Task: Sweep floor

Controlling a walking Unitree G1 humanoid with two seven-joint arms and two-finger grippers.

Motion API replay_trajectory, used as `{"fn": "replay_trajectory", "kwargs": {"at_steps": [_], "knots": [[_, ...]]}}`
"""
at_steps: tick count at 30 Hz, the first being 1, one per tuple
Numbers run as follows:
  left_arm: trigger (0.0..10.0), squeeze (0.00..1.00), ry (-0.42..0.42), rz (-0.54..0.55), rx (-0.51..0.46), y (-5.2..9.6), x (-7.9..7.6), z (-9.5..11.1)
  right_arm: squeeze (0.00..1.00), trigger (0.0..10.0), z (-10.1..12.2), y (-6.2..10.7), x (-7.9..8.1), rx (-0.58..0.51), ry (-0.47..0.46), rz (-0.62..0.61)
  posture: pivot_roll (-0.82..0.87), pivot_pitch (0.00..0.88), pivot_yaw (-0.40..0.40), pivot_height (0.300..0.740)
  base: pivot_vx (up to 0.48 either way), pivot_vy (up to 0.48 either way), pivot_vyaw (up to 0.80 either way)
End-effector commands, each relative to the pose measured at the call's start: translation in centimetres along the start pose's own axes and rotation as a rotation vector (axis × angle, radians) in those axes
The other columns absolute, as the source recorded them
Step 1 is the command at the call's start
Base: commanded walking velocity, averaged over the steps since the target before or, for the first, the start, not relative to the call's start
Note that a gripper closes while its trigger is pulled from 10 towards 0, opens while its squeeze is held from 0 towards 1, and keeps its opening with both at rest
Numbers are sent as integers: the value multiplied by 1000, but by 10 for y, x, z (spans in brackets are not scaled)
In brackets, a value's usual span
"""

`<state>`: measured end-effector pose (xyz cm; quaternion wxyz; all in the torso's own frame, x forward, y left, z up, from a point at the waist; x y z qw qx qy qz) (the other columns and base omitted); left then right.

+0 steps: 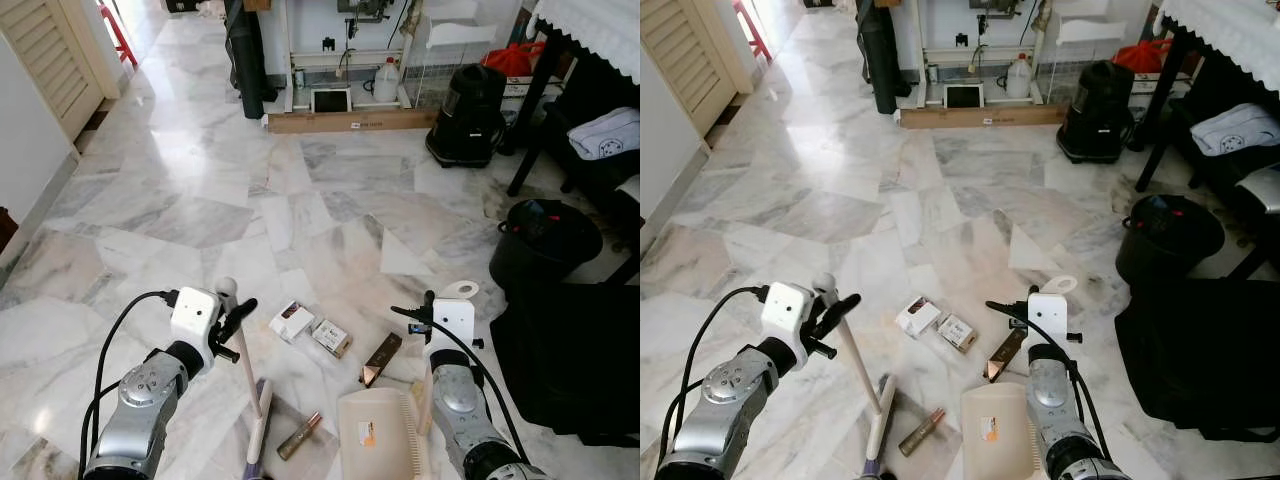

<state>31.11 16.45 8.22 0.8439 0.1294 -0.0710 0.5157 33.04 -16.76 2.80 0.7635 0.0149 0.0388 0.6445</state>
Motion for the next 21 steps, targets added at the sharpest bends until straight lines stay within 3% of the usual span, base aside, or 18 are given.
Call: {"fn": "replay_trajectory", "kwargs": {"at_steps": [1,5,9,17,21], "knots": [[10000,0,8,-60,75,3,-6,-15,0,10000,-22,11,1,102,5,-2,178,87,49,740,0,0,0],[10000,0,49,-112,83,2,-12,-16,0,10000,-29,15,2,127,-7,-4,177,89,51,740,0,0,0],[10000,0,96,-159,95,0,-15,-15,0,10000,-38,21,1,176,-74,-32,176,90,52,740,0,0,0],[10000,0,161,-149,77,-2,-10,-10,0,10000,-41,24,7,188,-105,-23,176,90,53,740,0,0,0],[10000,0,234,-127,33,-12,-12,-3,0,10000,-38,23,11,183,-114,-7,175,90,49,740,0,0,0]]}}
Point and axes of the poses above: a point about 5 cm out from each wrist's last joint towards the gripper, its own y axis pointing back from the gripper into the wrist, its own z axis along the axis of the wrist's last joint, x = y × z, the point moved 3 cm from there along -y, pointing out of the wrist towards the gripper, and after that the axes turned 8 degrees about -y, right-handed, at the moved point
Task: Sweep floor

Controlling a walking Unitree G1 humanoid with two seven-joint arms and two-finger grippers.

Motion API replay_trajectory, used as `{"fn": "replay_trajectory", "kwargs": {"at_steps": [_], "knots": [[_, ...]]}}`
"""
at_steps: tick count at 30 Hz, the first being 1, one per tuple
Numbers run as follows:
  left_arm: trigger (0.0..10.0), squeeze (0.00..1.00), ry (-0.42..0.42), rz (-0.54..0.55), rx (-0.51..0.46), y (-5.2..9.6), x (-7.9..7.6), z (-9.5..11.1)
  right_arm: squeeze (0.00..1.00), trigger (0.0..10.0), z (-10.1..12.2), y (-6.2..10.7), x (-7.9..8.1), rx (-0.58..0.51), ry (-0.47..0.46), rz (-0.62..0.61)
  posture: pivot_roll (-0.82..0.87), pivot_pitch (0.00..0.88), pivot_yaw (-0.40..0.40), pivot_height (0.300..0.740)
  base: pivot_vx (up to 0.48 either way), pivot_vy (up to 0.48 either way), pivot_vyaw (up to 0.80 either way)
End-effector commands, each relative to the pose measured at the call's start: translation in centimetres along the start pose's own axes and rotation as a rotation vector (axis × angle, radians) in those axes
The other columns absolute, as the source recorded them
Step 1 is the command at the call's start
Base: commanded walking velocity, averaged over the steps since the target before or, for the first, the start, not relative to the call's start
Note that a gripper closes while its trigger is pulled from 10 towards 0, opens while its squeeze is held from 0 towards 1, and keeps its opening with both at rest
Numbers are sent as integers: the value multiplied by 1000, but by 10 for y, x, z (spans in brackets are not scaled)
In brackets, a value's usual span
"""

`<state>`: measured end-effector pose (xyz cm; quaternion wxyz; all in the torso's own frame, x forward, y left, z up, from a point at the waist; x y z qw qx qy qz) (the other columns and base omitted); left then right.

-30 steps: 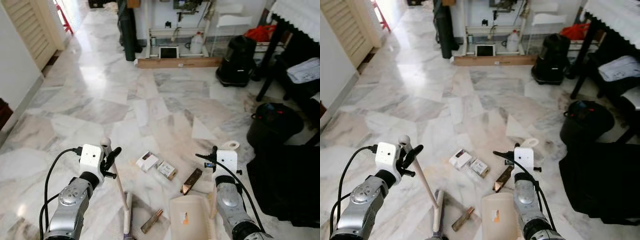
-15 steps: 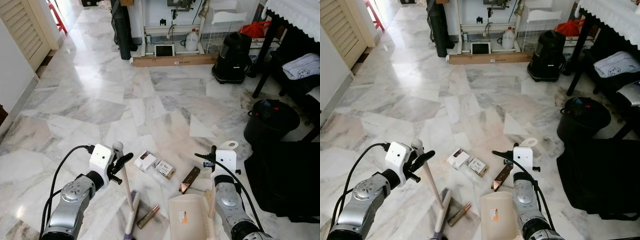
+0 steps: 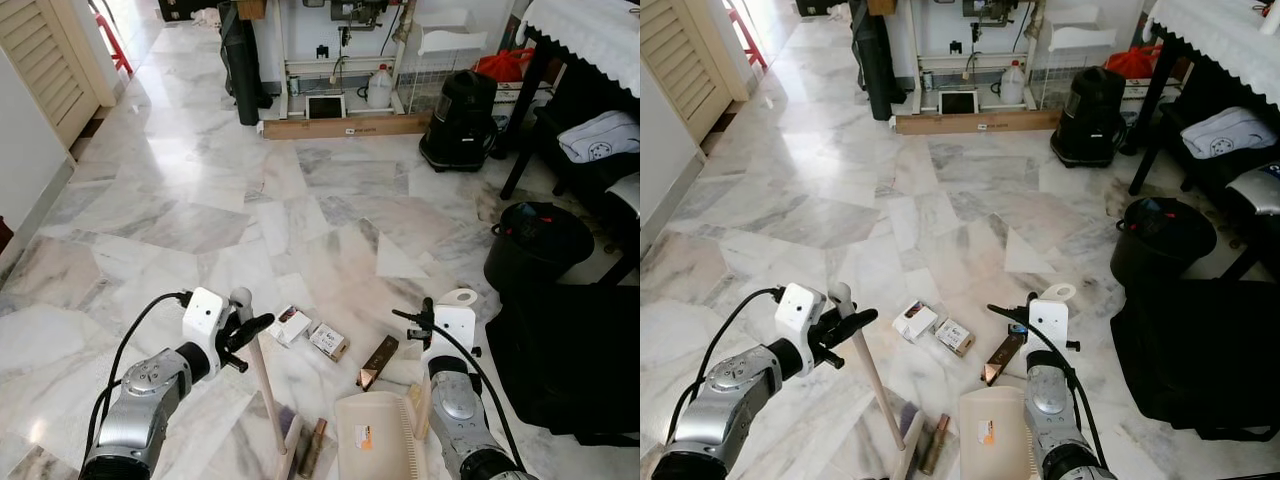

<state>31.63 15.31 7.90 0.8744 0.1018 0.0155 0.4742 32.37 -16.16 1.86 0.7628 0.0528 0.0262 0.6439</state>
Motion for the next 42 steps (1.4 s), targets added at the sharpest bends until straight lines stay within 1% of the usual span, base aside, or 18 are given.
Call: {"fn": "replay_trajectory", "kwargs": {"at_steps": [1,4,5,6,9,14,16,18,22,25,28,29,30,31,33,36,38,42], "knots": [[10000,0,76,-7,-2,-4,-3,-3,0,10000,-29,14,5,140,-48,-13,173,90,49,740,0,0,0],[10000,0,108,-14,-13,-10,-4,0,0,10000,-28,14,6,136,-52,-10,168,91,50,740,0,0,0],[10000,0,135,-19,-29,-13,-5,4,0,10000,-28,14,6,133,-55,-10,167,91,51,740,0,0,0],[10000,0,143,-20,-35,-13,-6,5,0,10000,-28,14,6,133,-56,-10,167,91,51,740,0,0,0],[10000,0,215,-22,-95,-20,-7,19,0,10000,-28,14,4,136,-75,-19,165,92,50,740,0,0,0],[10000,0,271,-30,-137,-23,-8,28,0,10000,-29,14,3,142,-85,-24,167,91,50,740,0,0,0],[10000,0,323,-35,-172,-25,-11,34,0,10000,-29,14,3,146,-94,-27,165,90,52,740,0,0,0],[10000,0,331,-35,-176,-25,-11,35,0,10000,-28,13,3,144,-97,-28,166,89,52,740,0,0,0],[10000,0,295,-24,-170,-23,-9,35,0,10000,-26,12,2,137,-102,-32,166,88,53,740,0,0,0],[10000,0,227,74,-210,-17,3,44,0,10000,-24,10,-3,129,-136,-55,169,85,54,740,0,0,0],[10000,0,160,157,-265,-7,10,56,0,10000,-21,8,-5,115,-152,-64,168,80,56,740,0,0,0],[10000,0,141,199,-303,-1,13,64,0,10000,-19,7,-6,110,-161,-69,171,77,57,740,0,0,0],[10000,0,141,199,-303,-1,13,64,0,10000,-19,7,-6,110,-161,-69,171,77,57,740,0,0,0],[10000,0,138,227,-334,5,15,70,0,10000,-19,6,-7,109,-168,-72,172,76,57,740,0,0,0],[10000,0,126,242,-352,8,16,75,0,10000,-19,6,-7,109,-169,-73,174,74,56,740,0,0,0],[10000,0,91,298,-411,17,21,90,0,10000,-19,6,-7,110,-170,-72,181,68,55,740,0,0,0],[10000,0,46,363,-461,25,26,105,0,10000,-19,7,-9,107,-174,-73,185,61,52,740,0,0,0],[10000,0,-1,432,-485,30,34,114,0,10000,-16,7,-12,87,-185,-84,183,53,51,740,0,0,0]]}}
Point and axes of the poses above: a point about 5 cm out from each wrist's last joint towards the gripper, its own y axis pointing back from the gripper into the wrist, its own z axis along the axis of the wrist's last joint, x = y × z, the point moved 3 cm from there along -y, pointing out of the wrist towards the gripper, and after that the axes turned 8 degrees about -y, right-handed, at the moved point
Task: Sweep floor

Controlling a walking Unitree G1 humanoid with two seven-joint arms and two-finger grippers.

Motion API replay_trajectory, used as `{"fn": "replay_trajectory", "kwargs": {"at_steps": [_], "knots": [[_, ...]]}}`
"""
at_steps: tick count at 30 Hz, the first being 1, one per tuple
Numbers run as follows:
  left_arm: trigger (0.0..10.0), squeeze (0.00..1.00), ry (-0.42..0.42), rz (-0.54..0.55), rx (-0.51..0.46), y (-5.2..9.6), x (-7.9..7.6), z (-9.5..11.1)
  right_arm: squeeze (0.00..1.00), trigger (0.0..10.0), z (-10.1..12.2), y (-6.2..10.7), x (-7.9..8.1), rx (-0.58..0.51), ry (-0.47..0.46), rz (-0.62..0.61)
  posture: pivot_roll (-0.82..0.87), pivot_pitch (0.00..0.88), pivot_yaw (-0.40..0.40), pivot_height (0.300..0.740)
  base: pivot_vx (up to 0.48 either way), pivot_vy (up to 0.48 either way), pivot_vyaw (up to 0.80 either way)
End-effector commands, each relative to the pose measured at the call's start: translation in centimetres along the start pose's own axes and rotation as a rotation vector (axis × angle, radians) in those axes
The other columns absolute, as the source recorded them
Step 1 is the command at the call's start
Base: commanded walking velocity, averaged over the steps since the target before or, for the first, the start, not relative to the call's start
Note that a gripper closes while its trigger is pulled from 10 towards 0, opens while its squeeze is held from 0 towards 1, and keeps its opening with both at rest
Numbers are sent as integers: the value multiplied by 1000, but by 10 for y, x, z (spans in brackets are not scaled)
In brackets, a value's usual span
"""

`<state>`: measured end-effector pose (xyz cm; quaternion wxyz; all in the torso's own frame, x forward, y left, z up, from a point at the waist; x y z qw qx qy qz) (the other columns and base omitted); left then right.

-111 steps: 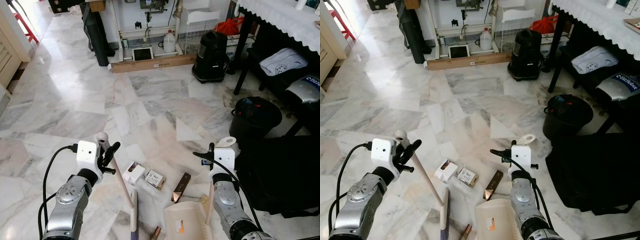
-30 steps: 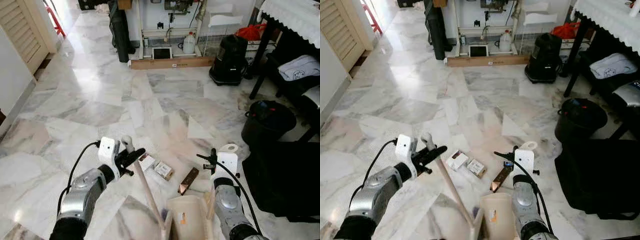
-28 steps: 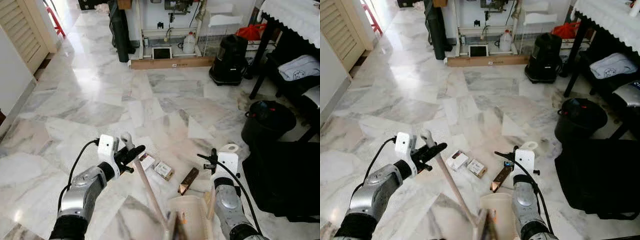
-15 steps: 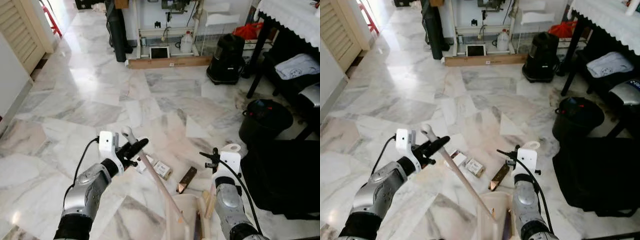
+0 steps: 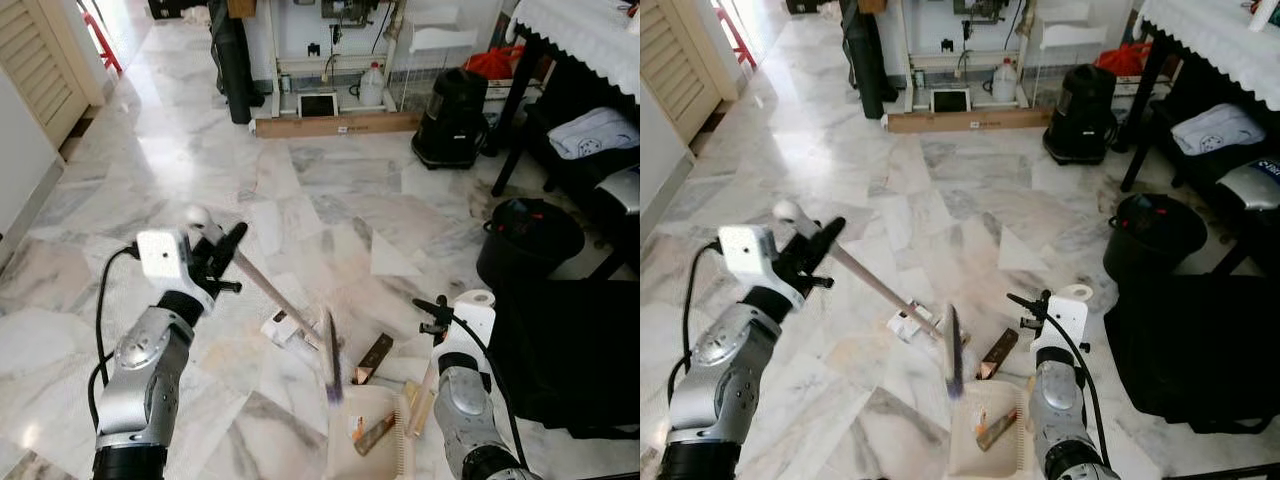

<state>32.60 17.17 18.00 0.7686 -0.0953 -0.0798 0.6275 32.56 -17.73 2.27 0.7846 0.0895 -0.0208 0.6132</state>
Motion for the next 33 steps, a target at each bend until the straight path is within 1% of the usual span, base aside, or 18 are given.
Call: {"fn": "replay_trajectory", "kwargs": {"at_steps": [1,3,4,5,6,7,8,11,15,16,18,23,24,25,27,31,33], "knots": [[10000,0,-73,60,-83,-2,12,21,0,10000,-20,10,-3,83,-69,-30,178,51,51,740,0,0,0],[10000,0,-120,82,-85,-1,16,20,0,10000,-17,9,-5,70,-92,-41,179,48,50,740,0,0,0],[10000,0,-178,95,-81,-1,18,18,0,10000,-14,8,-6,61,-111,-48,177,44,49,740,0,0,0],[10000,0,-205,97,-77,0,19,17,0,10000,-12,7,-7,51,-116,-47,177,44,49,740,0,0,0],[10000,0,-221,97,-75,1,19,15,0,10000,-11,6,-7,44,-119,-47,177,44,49,740,0,0,0],[10000,0,-226,127,-66,3,22,11,0,10000,-4,4,-4,10,-128,-32,177,44,49,740,0,0,0],[10000,0,-233,136,-61,4,23,9,0,10000,-2,4,-4,0,-132,-28,172,40,47,740,0,0,0],[10000,0,-276,139,-44,7,22,1,0,10000,4,2,-1,-32,-156,-15,169,39,44,740,0,0,0],[10000,0,-311,156,-20,11,23,-12,0,10000,13,3,1,-83,-178,-3,165,34,41,740,0,0,0],[10000,0,-311,156,-20,11,23,-12,0,10000,13,3,1,-83,-178,-3,165,34,41,740,0,0,0],[10000,0,-323,167,-5,14,26,-18,0,10000,19,6,1,-123,-179,16,166,29,37,740,0,0,0],[10000,0,-328,176,0,16,27,-22,0,10000,23,9,-1,-144,-184,23,164,26,35,740,0,0,0],[10000,0,-325,175,5,17,26,-26,0,10000,29,10,-2,-171,-188,29,157,20,35,740,0,0,0],[10000,0,-325,175,5,17,26,-26,0,10000,29,10,-2,-171,-188,29,157,20,35,740,0,0,0],[10000,0,-318,173,7,18,22,-31,0,10000,40,12,-3,-213,-196,34,150,13,35,740,0,0,0],[10000,0,-311,158,20,20,15,-38,0,10000,51,11,-3,-249,-196,33,141,0,35,740,0,0,0],[10000,0,-314,153,25,21,13,-40,0,10000,52,11,-2,-252,-196,35,140,0,34,740,0,0,0]]}}
Point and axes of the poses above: a point about 5 cm out from each wrist's last joint towards the gripper, its own y axis pointing back from the gripper into the wrist, its own z axis along the axis of the wrist's last joint, x = y × z, the point moved 3 cm from there along -y, pointing out of the wrist towards the gripper, and after that the axes turned 8 degrees about -y, right-handed, at the moved point
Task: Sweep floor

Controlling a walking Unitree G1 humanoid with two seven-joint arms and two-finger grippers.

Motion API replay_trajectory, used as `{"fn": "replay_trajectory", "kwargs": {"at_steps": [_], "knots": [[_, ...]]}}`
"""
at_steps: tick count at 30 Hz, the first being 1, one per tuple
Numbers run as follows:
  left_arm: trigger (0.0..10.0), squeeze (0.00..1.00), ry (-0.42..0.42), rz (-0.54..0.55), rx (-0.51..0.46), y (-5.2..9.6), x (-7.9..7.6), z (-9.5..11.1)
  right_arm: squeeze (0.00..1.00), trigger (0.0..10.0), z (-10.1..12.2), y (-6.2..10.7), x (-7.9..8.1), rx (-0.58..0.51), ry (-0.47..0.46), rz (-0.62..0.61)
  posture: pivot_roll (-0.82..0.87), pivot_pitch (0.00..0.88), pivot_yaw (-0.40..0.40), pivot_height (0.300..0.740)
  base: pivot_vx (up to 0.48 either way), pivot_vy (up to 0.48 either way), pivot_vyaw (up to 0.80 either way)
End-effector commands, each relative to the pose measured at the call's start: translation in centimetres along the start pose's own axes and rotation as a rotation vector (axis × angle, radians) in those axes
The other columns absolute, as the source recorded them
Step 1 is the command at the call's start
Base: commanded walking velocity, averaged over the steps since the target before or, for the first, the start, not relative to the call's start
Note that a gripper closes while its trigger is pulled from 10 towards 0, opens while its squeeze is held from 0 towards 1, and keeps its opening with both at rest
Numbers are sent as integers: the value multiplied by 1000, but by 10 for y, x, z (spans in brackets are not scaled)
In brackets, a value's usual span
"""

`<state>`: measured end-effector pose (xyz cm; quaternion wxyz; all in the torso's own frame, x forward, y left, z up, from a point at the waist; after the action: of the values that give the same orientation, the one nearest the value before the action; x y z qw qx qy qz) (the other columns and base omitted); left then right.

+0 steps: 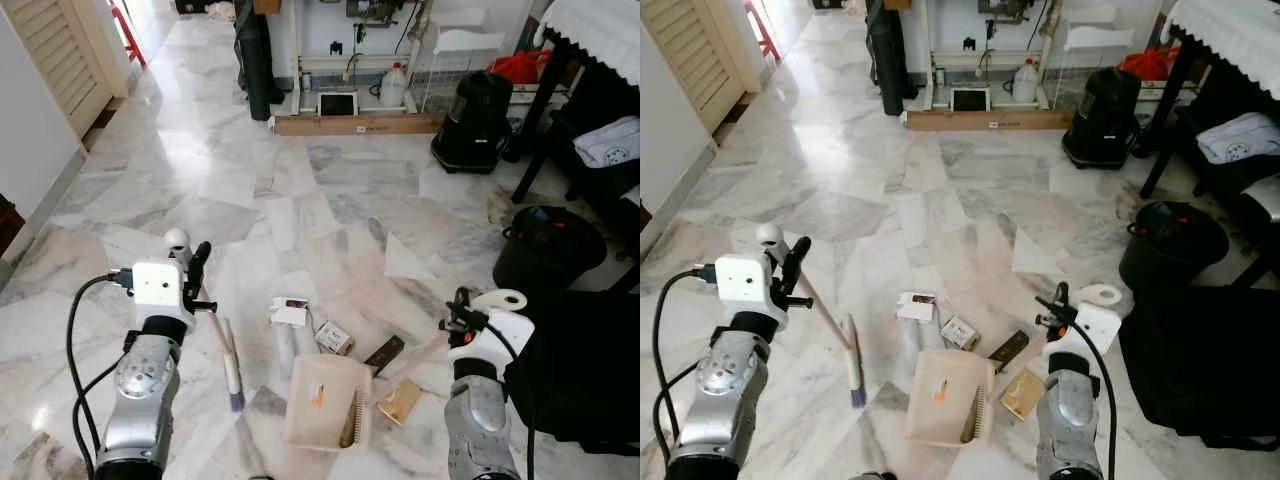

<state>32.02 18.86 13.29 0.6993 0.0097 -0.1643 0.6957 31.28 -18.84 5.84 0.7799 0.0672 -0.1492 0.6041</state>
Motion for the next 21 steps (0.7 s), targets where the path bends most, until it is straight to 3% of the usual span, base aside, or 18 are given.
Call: {"fn": "replay_trajectory", "kwargs": {"at_steps": [1,16,21], "knots": [[10000,0,-27,-10,-22,3,-4,0,0,10000,16,-7,12,-65,-23,35,139,0,30,740,0,0,0],[10000,0,-59,-54,-29,10,-16,-5,0,10000,42,-19,22,-128,-83,16,114,0,30,740,0,0,0],[10000,0,-72,-63,-39,8,-18,-4,0,10000,47,-20,25,-142,-56,34,111,0,30,740,0,0,0]]}}
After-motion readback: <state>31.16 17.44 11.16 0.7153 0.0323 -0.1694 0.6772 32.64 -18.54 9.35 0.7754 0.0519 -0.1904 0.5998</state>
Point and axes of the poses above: a point about 5 cm out from each wrist's last joint towards the gripper, its own y axis pointing back from the gripper into the wrist, its own z axis along the axis of the wrist's last joint, x = y × z, the point moved 3 cm from there along -y, pointing out of the wrist towards the gripper, and after that the axes turned 8 degrees about -y, right-handed, at the moved point
